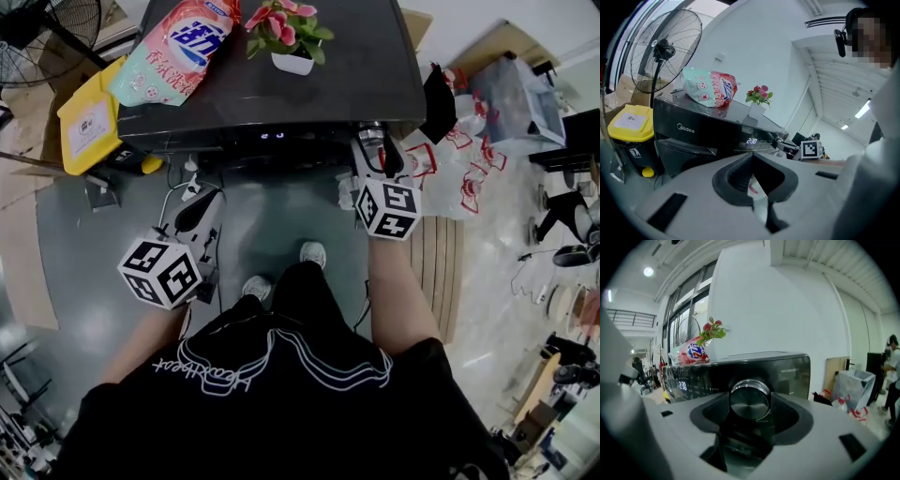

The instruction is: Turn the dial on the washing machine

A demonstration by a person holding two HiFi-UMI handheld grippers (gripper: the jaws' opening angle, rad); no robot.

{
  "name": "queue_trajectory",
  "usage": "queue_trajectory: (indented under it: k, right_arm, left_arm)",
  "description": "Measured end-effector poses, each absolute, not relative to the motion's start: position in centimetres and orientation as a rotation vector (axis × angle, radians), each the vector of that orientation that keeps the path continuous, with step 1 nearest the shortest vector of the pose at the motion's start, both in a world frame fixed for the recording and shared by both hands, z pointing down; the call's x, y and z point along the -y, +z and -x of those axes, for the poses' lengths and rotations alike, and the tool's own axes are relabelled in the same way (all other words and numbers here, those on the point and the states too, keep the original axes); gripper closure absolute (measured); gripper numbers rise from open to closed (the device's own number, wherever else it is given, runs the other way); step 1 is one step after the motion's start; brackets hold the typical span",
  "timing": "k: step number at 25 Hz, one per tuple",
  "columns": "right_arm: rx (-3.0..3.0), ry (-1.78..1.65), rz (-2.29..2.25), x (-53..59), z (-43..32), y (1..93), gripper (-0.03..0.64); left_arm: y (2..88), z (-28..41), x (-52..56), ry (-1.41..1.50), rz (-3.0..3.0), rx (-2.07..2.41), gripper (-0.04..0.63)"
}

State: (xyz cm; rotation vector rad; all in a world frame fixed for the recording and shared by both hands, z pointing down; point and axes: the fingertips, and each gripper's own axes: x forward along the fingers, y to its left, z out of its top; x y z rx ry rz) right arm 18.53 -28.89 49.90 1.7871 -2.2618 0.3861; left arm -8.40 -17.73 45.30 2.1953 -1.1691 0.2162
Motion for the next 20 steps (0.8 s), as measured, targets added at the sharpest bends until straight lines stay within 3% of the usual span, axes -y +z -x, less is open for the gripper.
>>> queue_trajectory:
  k: [20]
  right_arm:
    - [2.425,0.878,-1.853,28.93,-19.15,50.13,0.334]
  left_arm:
    - [45.35,8.23,17.58,0.206,-2.192,1.17,0.591]
